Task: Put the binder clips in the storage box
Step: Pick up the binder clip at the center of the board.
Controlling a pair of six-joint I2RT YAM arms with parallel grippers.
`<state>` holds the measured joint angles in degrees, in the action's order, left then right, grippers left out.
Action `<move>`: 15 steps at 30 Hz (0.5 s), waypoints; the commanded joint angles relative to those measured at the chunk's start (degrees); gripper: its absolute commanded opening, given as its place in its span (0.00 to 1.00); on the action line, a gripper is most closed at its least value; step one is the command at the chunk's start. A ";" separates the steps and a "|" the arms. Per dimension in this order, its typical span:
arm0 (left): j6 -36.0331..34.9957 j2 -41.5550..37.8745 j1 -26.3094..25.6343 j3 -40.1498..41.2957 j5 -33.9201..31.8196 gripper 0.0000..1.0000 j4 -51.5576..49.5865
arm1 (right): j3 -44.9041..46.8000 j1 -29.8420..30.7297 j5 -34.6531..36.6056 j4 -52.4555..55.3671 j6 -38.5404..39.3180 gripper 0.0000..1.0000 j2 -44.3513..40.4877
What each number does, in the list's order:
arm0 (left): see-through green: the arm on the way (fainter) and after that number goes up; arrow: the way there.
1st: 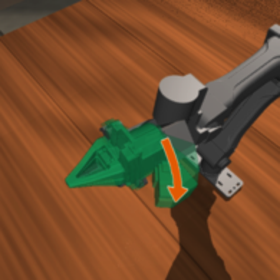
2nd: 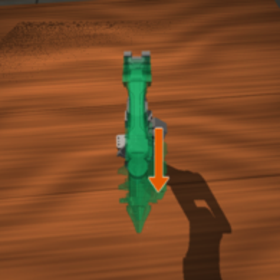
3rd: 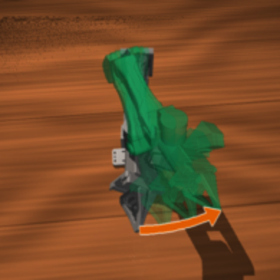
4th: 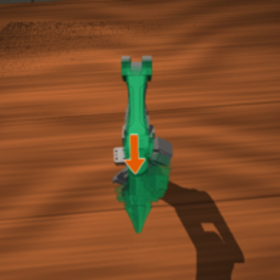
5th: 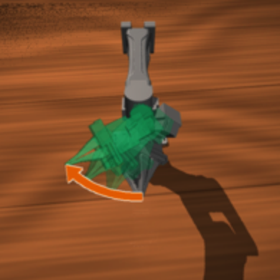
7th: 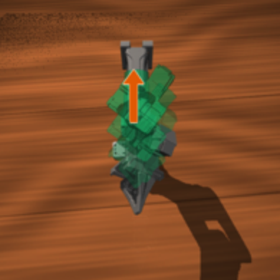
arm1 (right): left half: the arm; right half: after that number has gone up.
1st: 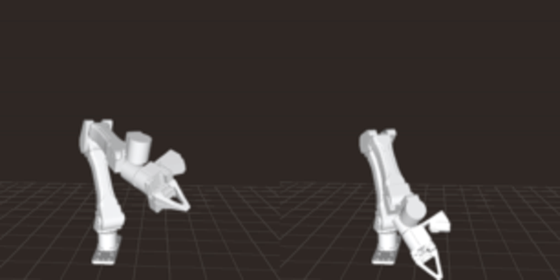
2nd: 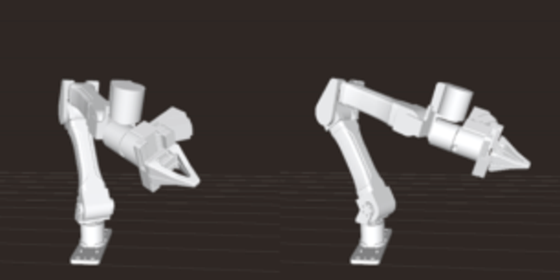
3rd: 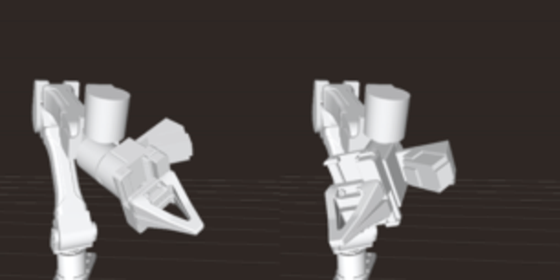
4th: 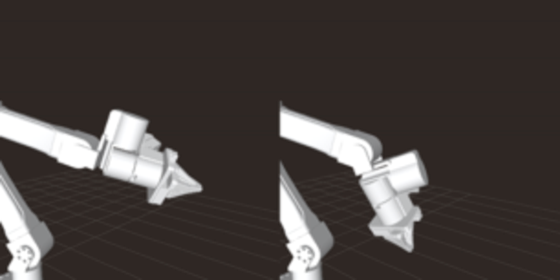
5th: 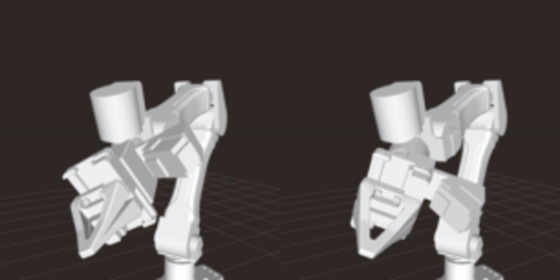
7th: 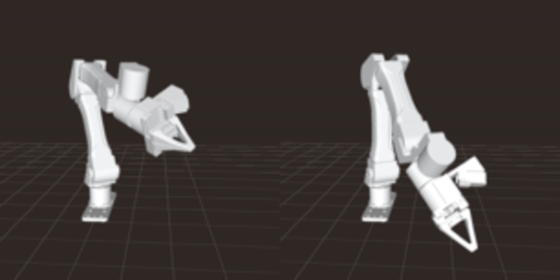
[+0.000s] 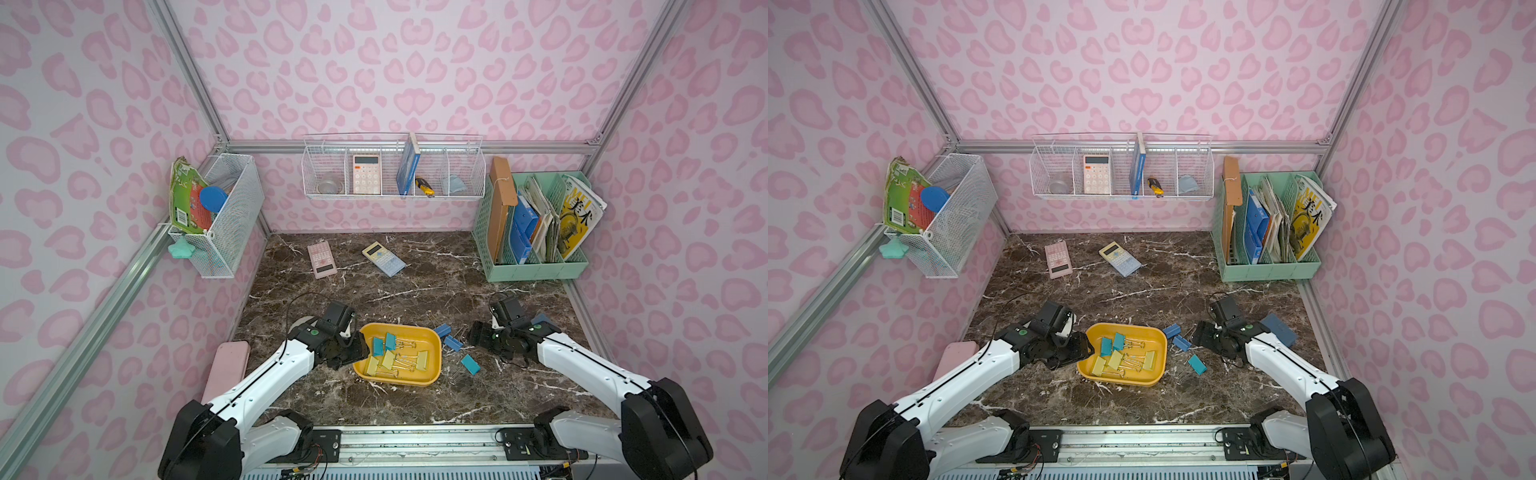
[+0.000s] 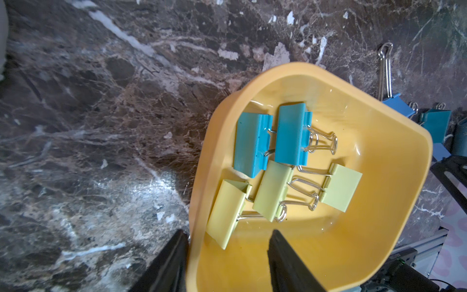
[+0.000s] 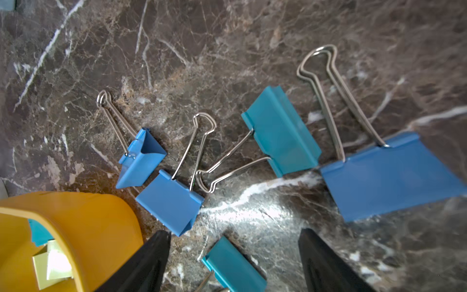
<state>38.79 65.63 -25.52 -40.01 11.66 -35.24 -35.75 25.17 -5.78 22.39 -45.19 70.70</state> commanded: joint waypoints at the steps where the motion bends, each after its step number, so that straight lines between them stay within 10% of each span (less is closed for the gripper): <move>1: -0.73 -0.15 0.03 0.17 0.39 0.55 0.09 | -0.13 -0.14 -1.51 -4.03 -1.74 0.84 1.33; 15: -0.77 0.13 0.03 -0.08 -0.20 0.55 -0.18 | -6.99 -6.51 -0.36 -7.70 3.62 0.84 14.13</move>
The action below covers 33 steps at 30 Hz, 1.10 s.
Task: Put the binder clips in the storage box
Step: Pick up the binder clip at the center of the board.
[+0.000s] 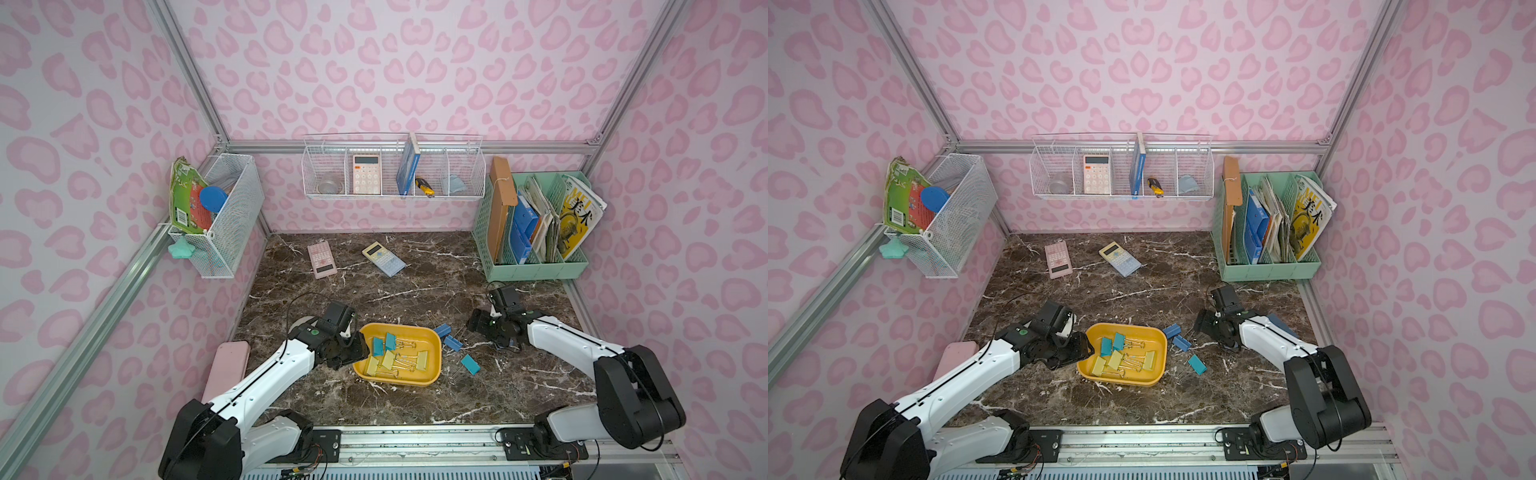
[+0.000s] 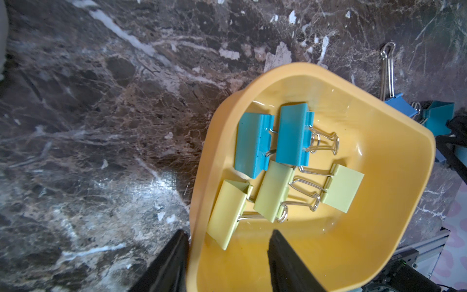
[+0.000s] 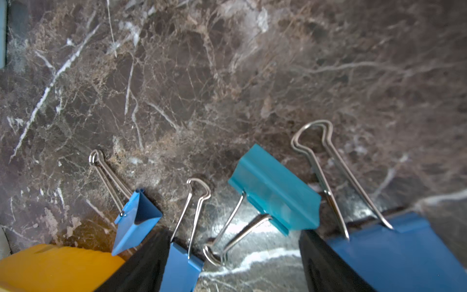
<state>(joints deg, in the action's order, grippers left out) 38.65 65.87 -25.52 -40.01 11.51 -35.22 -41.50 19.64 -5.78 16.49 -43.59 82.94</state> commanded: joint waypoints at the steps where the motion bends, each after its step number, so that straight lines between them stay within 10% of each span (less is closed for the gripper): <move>1: -0.60 -0.04 0.03 -0.09 -0.11 0.55 -0.27 | -2.12 -1.35 -0.97 -1.98 2.44 0.84 3.72; 33: -0.77 0.87 0.03 -0.33 -0.39 0.55 -0.55 | -10.96 7.09 16.26 5.31 6.62 0.57 16.80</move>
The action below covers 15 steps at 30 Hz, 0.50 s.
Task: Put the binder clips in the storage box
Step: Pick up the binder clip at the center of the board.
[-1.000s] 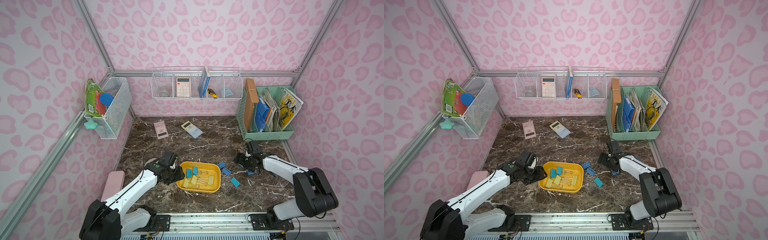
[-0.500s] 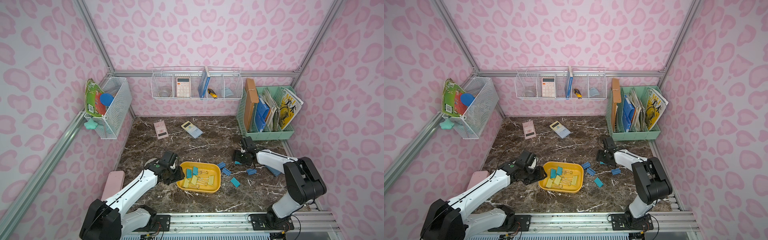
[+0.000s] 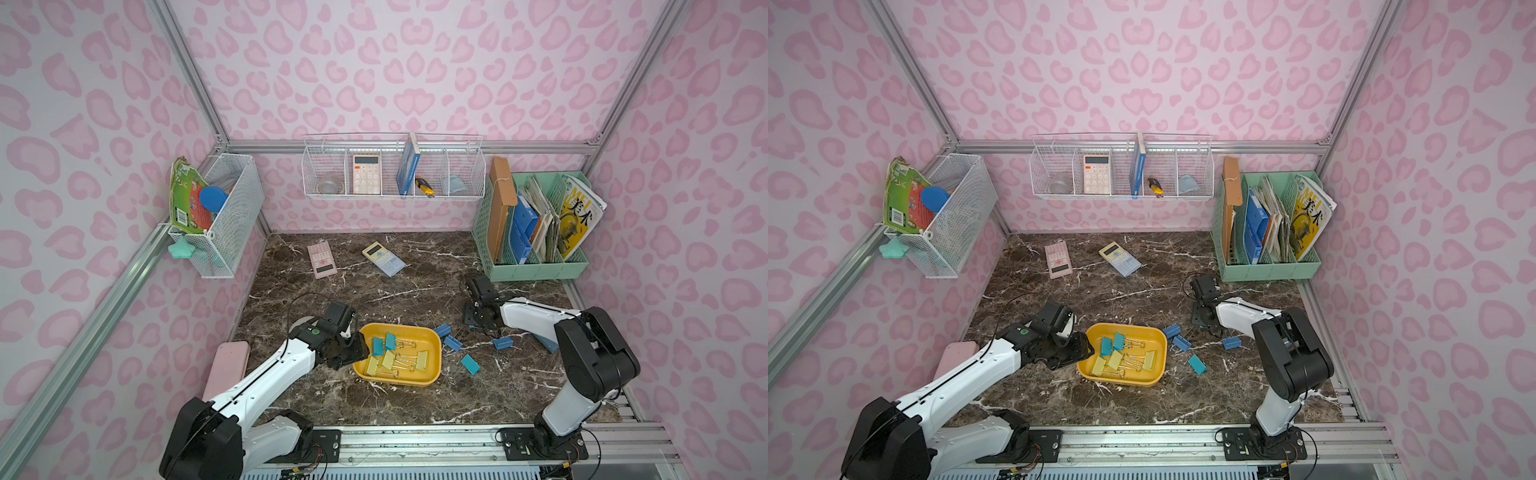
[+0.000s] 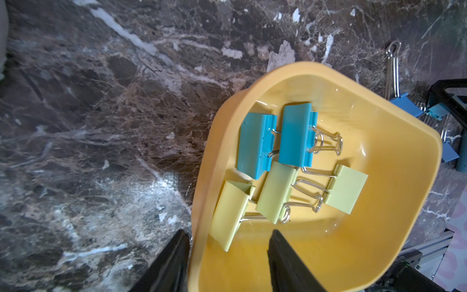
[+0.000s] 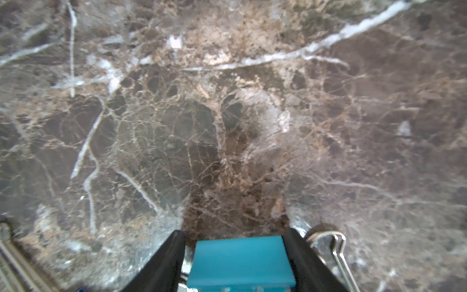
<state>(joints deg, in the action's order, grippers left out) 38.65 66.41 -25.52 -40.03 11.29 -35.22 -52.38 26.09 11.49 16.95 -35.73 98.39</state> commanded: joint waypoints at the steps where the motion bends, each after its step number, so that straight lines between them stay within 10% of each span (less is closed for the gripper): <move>1: -0.77 0.38 0.03 -0.40 -0.16 0.55 -0.57 | -0.04 0.76 -0.73 4.89 -1.32 0.56 1.37; 15: -0.77 0.74 0.03 -0.40 -0.60 0.55 -0.63 | -10.82 2.58 6.19 10.85 4.62 0.47 -6.71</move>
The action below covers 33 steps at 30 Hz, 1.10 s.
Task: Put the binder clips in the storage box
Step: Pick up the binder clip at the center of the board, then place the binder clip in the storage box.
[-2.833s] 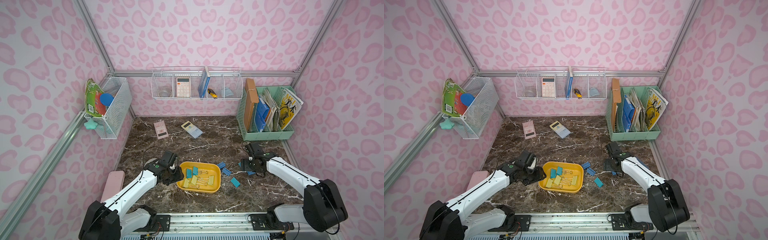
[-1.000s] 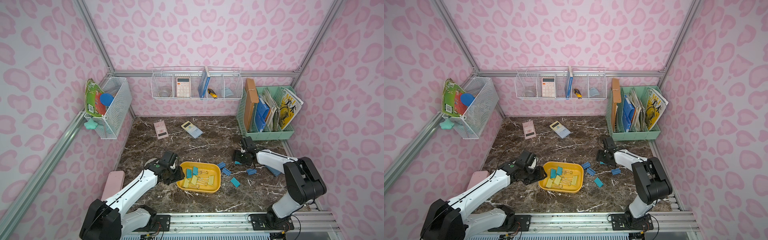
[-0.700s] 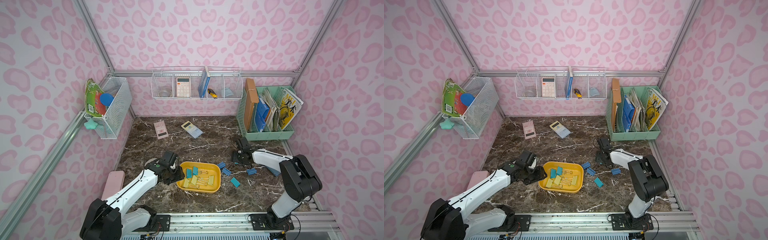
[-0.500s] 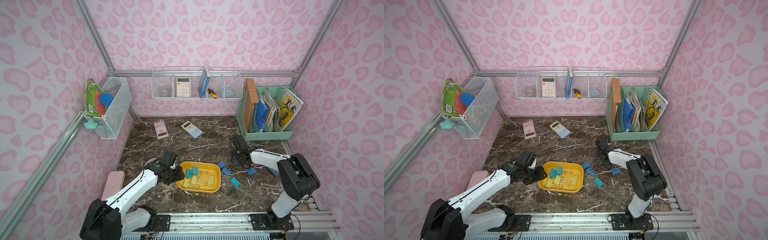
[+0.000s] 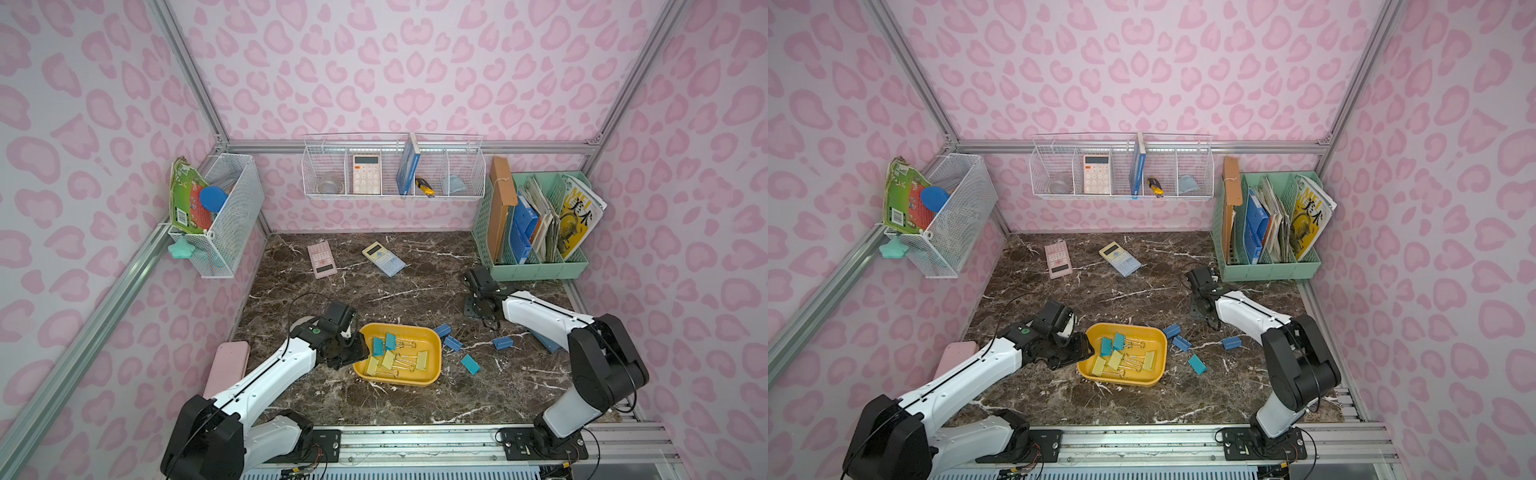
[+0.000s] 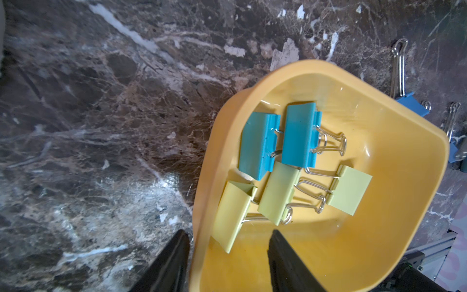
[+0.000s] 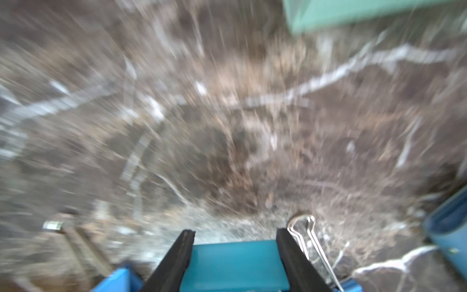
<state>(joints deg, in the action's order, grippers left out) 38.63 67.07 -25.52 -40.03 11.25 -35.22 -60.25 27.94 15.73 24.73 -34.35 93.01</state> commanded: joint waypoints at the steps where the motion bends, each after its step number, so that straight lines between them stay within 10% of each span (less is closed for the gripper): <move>1: -0.75 0.08 0.03 -0.40 -0.60 0.55 -0.64 | -4.30 1.63 1.93 3.41 4.39 0.46 -1.79; 14: -0.49 -0.44 0.03 -0.32 -1.32 0.55 -1.25 | -6.83 25.88 -17.90 -9.91 29.44 0.45 -0.77; 33: -0.58 0.51 0.03 -0.56 -1.70 0.55 -1.46 | -4.52 28.93 -20.91 -9.55 41.45 0.54 8.56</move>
<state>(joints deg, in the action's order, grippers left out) 38.65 67.29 -25.52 -40.14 9.82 -35.46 -64.60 56.80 -6.17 15.31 4.84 101.23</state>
